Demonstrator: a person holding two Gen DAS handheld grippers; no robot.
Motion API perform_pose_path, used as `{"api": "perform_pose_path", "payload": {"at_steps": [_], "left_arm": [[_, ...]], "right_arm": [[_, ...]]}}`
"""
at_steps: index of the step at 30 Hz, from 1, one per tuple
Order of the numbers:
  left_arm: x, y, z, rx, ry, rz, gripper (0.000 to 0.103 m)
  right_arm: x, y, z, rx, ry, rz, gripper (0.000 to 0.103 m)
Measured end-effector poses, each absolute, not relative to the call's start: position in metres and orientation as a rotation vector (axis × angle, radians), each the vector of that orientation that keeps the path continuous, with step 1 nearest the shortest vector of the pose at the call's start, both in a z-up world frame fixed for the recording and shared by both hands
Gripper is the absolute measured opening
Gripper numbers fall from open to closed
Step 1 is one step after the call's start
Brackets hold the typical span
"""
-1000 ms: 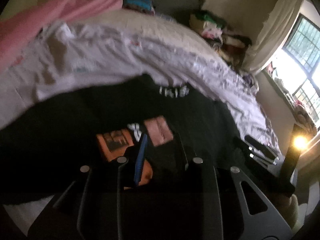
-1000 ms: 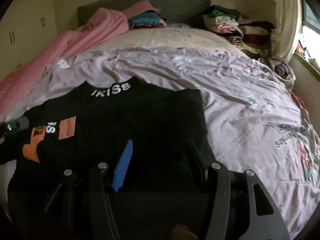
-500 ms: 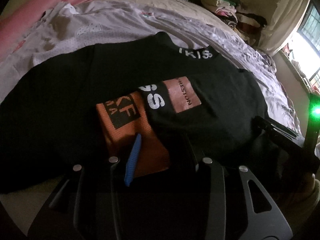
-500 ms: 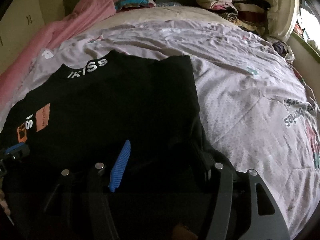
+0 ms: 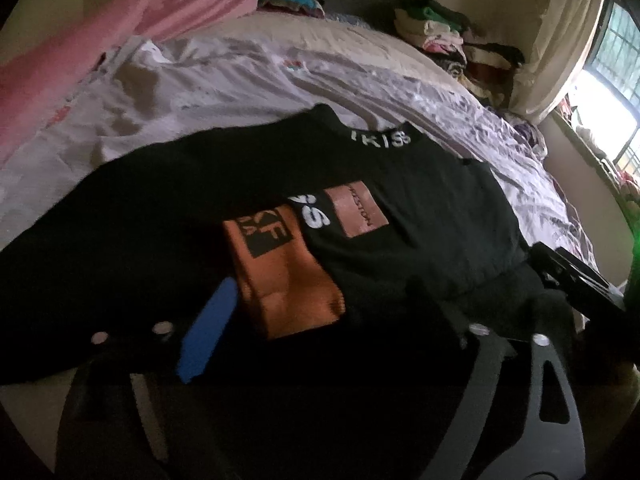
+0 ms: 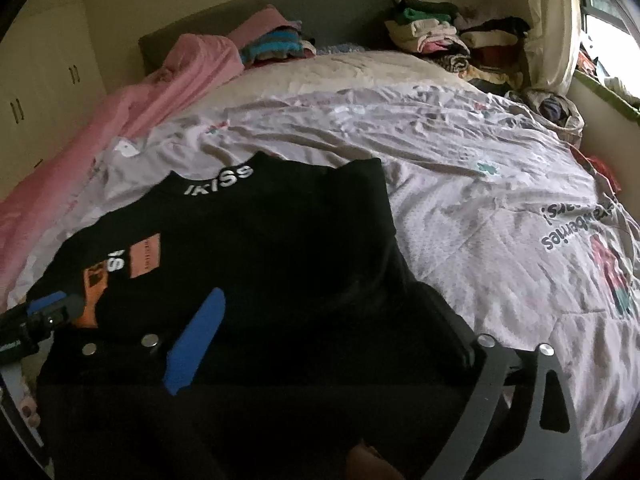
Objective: Fold small clothes
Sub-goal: 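Move the left gripper to the other sleeve's orange cuff and grasp it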
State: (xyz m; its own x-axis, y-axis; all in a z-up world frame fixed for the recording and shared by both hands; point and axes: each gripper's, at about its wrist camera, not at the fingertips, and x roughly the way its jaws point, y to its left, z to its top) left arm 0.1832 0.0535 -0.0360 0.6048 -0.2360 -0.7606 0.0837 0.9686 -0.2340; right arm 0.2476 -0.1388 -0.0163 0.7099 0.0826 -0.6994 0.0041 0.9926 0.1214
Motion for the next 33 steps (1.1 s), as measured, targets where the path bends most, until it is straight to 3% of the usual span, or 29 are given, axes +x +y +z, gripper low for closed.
{"api": "perform_pose_path", "payload": {"at_steps": [3,33], "left_arm": [[0.179,0.059,-0.034,-0.184,0.893,-0.174,0.093],[0.135,0.136,-0.020,-0.308,0.825,-0.014,0.093]], "right_arm": [[0.242,-0.133,-0.012,0.120,0.769,0.060,0.096],[0.210,-0.039,0.023,-0.004,0.704,0.226,0.096]]}}
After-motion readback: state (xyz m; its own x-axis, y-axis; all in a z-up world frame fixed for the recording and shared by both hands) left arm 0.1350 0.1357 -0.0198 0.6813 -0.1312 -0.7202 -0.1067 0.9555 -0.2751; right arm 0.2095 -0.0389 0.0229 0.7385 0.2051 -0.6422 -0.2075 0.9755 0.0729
